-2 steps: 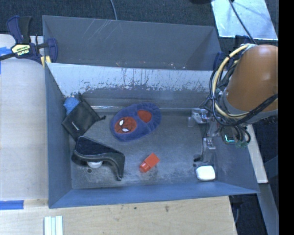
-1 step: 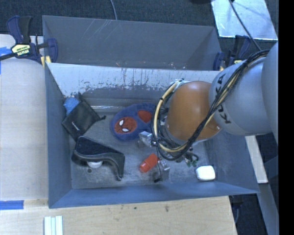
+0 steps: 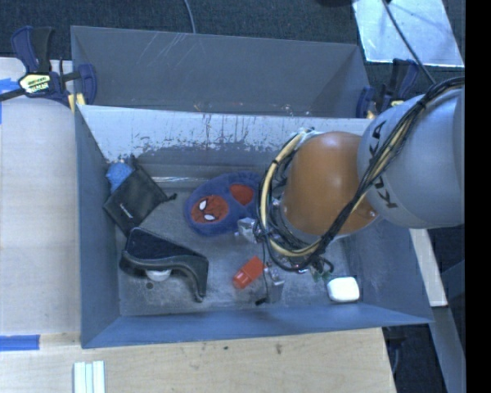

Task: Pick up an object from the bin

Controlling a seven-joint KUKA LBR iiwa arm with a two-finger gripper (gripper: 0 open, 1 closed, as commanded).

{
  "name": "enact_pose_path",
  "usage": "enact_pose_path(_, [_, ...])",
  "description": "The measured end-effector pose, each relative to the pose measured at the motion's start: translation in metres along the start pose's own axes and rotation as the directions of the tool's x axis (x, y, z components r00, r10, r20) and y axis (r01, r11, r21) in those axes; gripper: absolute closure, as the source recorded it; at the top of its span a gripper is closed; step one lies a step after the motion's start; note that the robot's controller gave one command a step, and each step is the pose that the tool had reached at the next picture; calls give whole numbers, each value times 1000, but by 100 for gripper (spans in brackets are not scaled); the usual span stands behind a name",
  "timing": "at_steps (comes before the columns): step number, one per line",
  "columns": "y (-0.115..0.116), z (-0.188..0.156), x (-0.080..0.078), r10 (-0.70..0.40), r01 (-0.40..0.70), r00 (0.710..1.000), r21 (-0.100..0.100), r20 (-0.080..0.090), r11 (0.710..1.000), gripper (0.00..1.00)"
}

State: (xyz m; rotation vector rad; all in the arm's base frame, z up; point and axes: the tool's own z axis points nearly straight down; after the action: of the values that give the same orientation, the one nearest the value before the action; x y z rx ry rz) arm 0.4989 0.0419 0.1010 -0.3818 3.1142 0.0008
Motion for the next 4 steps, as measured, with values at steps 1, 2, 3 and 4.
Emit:
enact_pose_path(1, [-1,1,-1,-338,338,941,1,1,941,0])
enact_pose_path(2, [0,32,-6,-264,264,964,-2,-5,964,0])
enact_pose_path(3, [-1,32,-6,-265,265,964,-2,-4,964,0])
enact_pose_path(4, [-1,31,-7,-265,265,964,-1,0,964,100])
